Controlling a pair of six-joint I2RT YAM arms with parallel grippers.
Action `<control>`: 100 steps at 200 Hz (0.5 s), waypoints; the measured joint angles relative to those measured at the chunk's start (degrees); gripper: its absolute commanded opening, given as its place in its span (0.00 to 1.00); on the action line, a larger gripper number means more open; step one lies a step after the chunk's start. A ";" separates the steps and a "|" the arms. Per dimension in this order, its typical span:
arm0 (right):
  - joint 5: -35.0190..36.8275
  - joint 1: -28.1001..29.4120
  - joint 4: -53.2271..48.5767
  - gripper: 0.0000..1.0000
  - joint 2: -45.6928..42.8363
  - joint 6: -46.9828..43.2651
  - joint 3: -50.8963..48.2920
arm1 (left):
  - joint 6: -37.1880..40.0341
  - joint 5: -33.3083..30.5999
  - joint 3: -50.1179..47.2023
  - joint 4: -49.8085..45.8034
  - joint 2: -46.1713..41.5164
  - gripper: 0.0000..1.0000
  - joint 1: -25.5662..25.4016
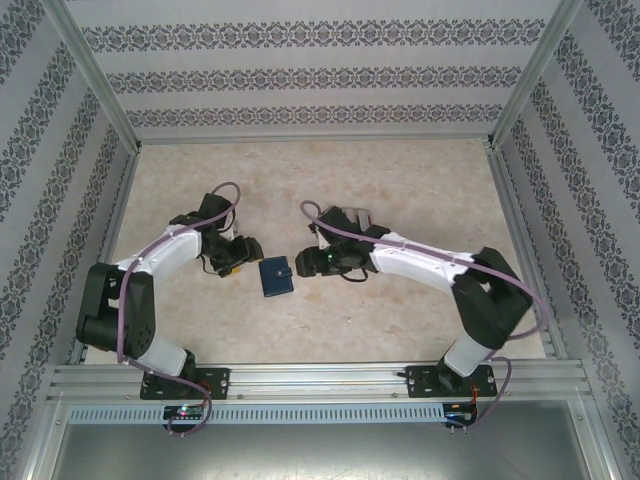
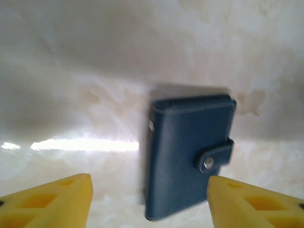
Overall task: Put the credit cards into the card holder
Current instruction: Pick up the card holder from the center of the table.
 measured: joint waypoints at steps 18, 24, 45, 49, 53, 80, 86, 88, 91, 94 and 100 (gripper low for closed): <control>-2.05 0.48 2.08 0.48 3.43 2.73 0.37 | -0.81 4.74 -3.26 3.13 0.92 0.56 -0.09; -2.73 0.46 2.89 0.48 4.48 3.45 0.39 | -1.16 6.08 -4.28 4.20 1.57 0.55 -0.09; -5.18 0.46 5.35 0.43 7.32 5.84 0.57 | -1.40 8.76 -5.81 6.49 3.32 0.53 -0.09; -5.53 0.46 5.81 0.42 7.78 6.03 0.61 | -1.42 9.07 -5.81 6.82 3.63 0.53 -0.09; -5.84 0.46 6.25 0.42 8.17 6.67 0.63 | -1.42 9.44 -5.81 7.32 3.96 0.52 -0.09; -8.37 0.48 9.09 0.37 10.82 8.61 0.72 | -1.38 10.49 -5.86 9.35 5.27 0.49 -0.09; -8.79 0.48 9.66 0.35 11.26 8.92 0.72 | -1.36 10.47 -5.86 9.55 5.46 0.47 -0.09; -8.92 0.48 9.86 0.35 11.41 8.96 0.72 | -1.38 10.45 -5.86 9.62 5.55 0.47 -0.09; -9.11 0.48 10.03 0.34 11.58 9.14 0.72 | -1.31 10.47 -5.86 9.66 5.64 0.46 -0.09; -9.31 0.48 10.27 0.33 11.74 9.40 0.72 | -1.33 10.45 -5.86 9.79 5.77 0.46 -0.09; -9.68 0.48 10.75 0.32 12.04 9.84 0.72 | -1.18 10.47 -5.84 9.94 6.08 0.45 -0.09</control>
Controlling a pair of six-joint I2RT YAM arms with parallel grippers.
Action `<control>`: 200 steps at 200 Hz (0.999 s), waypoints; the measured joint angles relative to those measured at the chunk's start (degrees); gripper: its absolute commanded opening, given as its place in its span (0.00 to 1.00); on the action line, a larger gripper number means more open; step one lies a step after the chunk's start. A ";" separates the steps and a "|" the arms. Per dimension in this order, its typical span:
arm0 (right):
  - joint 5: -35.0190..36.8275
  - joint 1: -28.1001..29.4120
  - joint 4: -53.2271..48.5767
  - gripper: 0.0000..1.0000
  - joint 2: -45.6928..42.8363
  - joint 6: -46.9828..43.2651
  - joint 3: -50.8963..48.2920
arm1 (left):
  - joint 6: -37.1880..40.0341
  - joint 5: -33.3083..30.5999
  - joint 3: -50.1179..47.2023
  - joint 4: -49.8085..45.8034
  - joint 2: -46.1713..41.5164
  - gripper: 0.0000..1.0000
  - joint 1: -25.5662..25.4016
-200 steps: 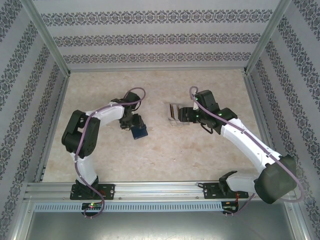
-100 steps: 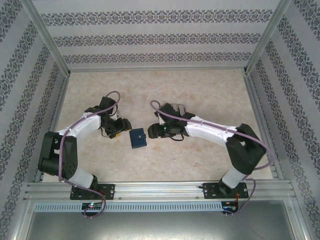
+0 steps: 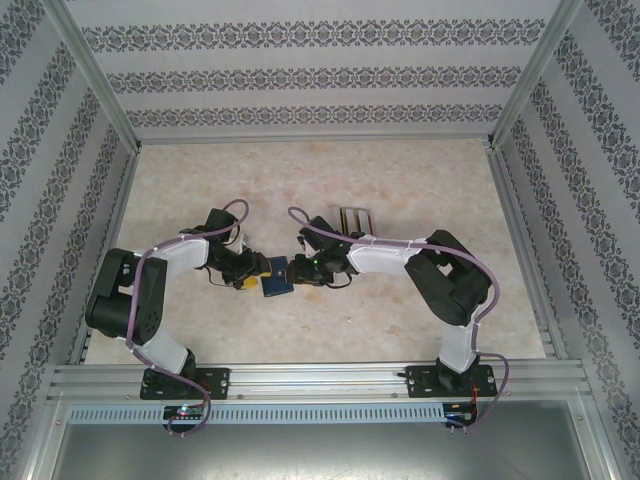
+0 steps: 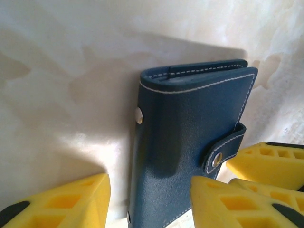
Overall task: Put the credit cards into the card holder
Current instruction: Pick up the card holder from the center of the table.
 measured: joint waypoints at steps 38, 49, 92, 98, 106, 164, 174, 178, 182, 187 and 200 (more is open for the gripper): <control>-1.79 0.13 2.58 0.24 2.21 1.36 0.39 | 0.24 1.84 0.04 1.33 1.51 0.26 0.07; -1.79 0.13 2.60 0.24 2.34 1.64 0.42 | 0.24 2.14 0.02 2.03 1.81 0.22 0.07; -0.96 0.11 2.62 0.36 2.32 1.64 0.31 | 0.50 3.02 -0.17 2.82 -0.85 0.00 0.11; -0.81 0.11 2.69 0.40 2.32 1.75 0.31 | 0.39 3.34 -0.17 2.86 -1.33 0.00 0.11; -0.81 0.13 3.02 0.44 2.10 1.42 0.24 | 0.42 3.82 -0.17 2.82 -1.84 0.00 0.11; 6.19 0.59 3.43 0.51 -3.67 -0.44 -3.61 | 0.37 6.19 -0.17 2.80 -3.58 0.00 0.07; 6.84 0.59 3.48 0.52 -4.33 -1.20 -3.54 | 0.26 6.34 -0.17 2.80 -3.58 0.00 0.07; 7.17 0.59 3.52 0.52 -4.57 -1.44 -3.45 | 0.24 6.43 -0.17 2.78 -3.58 0.00 0.07; 7.21 0.59 3.52 0.52 -4.57 -1.62 -3.34 | 0.24 6.43 -0.17 2.80 -3.58 0.00 0.07; 7.45 0.59 3.52 0.53 -4.57 -1.84 -3.15 | 0.24 6.47 -0.15 2.78 -3.58 0.00 0.07; 7.52 0.59 3.48 0.53 -4.20 -2.34 -2.62 | 0.24 6.51 -0.07 2.69 -3.56 0.00 0.07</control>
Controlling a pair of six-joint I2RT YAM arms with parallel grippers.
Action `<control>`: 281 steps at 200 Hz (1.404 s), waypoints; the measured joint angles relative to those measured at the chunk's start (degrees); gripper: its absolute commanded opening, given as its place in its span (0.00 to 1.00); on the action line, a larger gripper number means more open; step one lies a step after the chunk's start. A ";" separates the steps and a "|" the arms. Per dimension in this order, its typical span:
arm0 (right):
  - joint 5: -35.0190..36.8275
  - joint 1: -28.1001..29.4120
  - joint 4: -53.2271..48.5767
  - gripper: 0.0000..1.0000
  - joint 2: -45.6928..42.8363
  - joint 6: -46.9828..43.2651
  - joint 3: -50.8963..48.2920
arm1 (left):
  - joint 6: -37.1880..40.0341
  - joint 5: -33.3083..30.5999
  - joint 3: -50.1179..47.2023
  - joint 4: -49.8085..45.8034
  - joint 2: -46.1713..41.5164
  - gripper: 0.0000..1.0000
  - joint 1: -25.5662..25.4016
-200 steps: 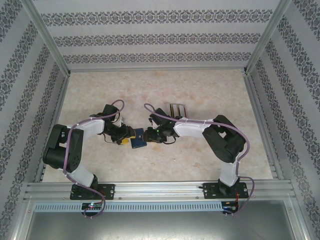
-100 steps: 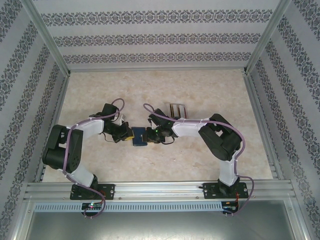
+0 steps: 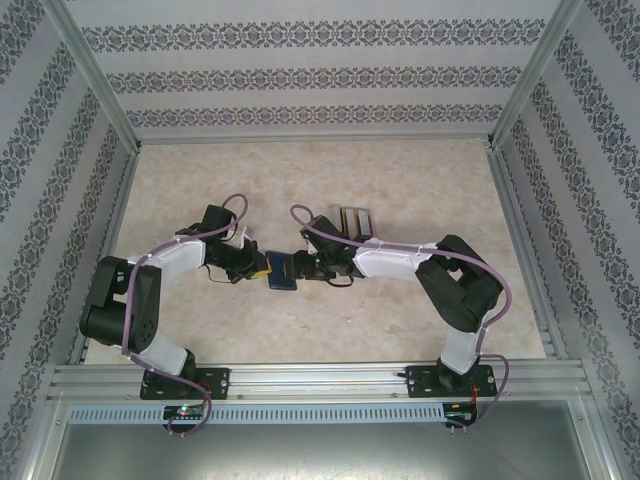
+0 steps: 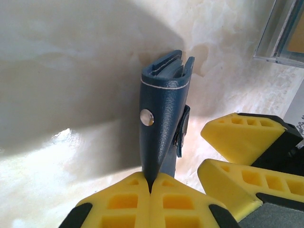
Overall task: Put the credit cards into the card holder
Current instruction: Pick up the card holder from the center of the table, then open the button on the card holder, then open the card holder at the center of the table.
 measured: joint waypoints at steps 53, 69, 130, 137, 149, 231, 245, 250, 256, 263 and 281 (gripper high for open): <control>0.48 0.28 -0.85 0.52 4.74 -2.29 6.32 | -0.31 0.90 0.35 -0.11 0.31 0.00 -0.46; 0.81 0.68 -1.75 0.47 5.79 -2.69 7.98 | -0.68 1.18 0.50 -0.09 0.66 0.00 -0.79; 5.73 1.99 -4.09 0.21 6.82 -3.82 8.85 | -2.21 1.16 0.55 -0.09 1.03 0.00 -0.87; 6.19 2.19 -4.09 0.18 6.71 -3.82 8.85 | -2.40 1.16 0.55 -0.07 1.03 0.00 -0.87; 7.17 2.34 -4.26 0.13 6.27 -3.74 8.81 | -2.78 1.16 0.55 -0.07 1.03 0.00 -0.87; 7.45 0.94 -1.86 0.00 -1.46 -3.56 0.31 | -3.02 -0.52 0.42 0.39 1.18 0.15 -1.46; 7.10 0.11 -0.44 0.00 -3.63 -3.23 -2.05 | -2.89 -0.28 0.44 1.16 1.97 0.48 -1.60; 6.93 -0.24 0.11 0.00 -4.55 -3.10 -3.06 | -2.82 -0.31 0.44 1.33 2.34 0.58 -1.75; 6.80 -0.55 0.31 0.00 -5.38 -2.84 -3.89 | -2.82 -0.39 0.44 1.46 2.75 0.65 -1.92; 6.54 -0.90 0.74 0.00 -6.56 -2.36 -5.05 | -2.82 -0.42 0.44 1.55 3.17 0.69 -2.27; 5.51 -1.62 2.08 0.00 -8.98 -1.51 -7.37 | -2.78 -0.55 0.44 1.86 3.67 0.73 -3.23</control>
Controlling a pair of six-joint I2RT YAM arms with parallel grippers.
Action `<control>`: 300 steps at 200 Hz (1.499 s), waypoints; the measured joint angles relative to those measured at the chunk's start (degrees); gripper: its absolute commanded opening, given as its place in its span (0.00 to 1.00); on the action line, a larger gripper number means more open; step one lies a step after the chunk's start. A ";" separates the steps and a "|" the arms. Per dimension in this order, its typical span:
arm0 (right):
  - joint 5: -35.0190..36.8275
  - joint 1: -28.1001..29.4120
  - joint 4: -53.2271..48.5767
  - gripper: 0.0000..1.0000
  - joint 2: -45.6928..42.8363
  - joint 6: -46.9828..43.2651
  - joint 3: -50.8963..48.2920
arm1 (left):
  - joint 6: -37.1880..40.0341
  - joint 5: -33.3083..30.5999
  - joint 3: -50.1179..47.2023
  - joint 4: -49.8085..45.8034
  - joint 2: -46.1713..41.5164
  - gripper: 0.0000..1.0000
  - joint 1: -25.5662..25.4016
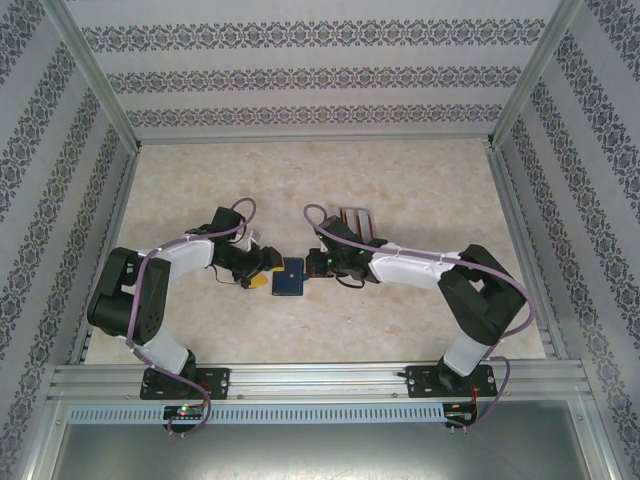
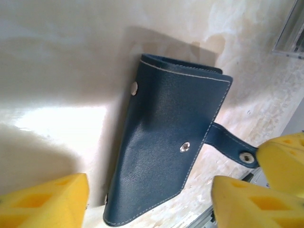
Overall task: Put the credit cards into the card holder
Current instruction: Open the card holder at the center of the table.
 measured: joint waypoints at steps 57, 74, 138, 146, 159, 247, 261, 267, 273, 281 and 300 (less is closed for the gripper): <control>-3.65 -0.31 6.29 0.00 -7.69 4.72 -4.59 | 1.64 0.79 1.42 0.96 1.97 0.83 -2.08; -4.79 -0.31 8.85 0.00 -7.85 5.84 -4.61 | 2.58 1.40 2.40 1.07 2.75 0.85 -2.73; -7.56 -0.31 13.42 0.00 -7.80 8.79 -4.61 | 2.62 1.86 2.38 3.43 3.23 0.84 -2.84; -7.80 -0.31 13.68 0.00 -7.80 8.96 -4.61 | 2.56 1.66 2.19 3.93 3.32 0.85 -2.84; -8.17 -0.31 14.01 0.00 -7.80 9.25 -4.61 | 2.51 1.70 2.10 4.37 3.37 0.87 -2.84; -8.28 -1.16 14.03 0.00 -7.80 9.35 -5.29 | 0.76 1.90 2.34 6.25 2.95 1.00 -2.84; -8.39 -1.16 14.03 0.00 -7.80 9.25 -5.29 | 0.15 1.90 2.34 6.19 2.84 1.00 -2.84; -8.39 -1.16 14.03 0.00 -7.80 9.16 -5.29 | 0.00 1.92 2.34 6.19 2.82 1.00 -2.84; -8.39 -1.16 14.03 0.00 -7.80 9.11 -5.29 | -0.11 1.92 2.34 6.19 2.82 1.00 -2.84; -8.44 -1.16 14.03 0.00 -7.80 8.92 -5.29 | -0.31 1.92 2.32 6.19 2.75 0.99 -2.84; -8.59 -1.16 14.03 0.00 -7.80 8.68 -5.29 | -0.72 2.01 2.29 6.21 2.69 0.99 -2.84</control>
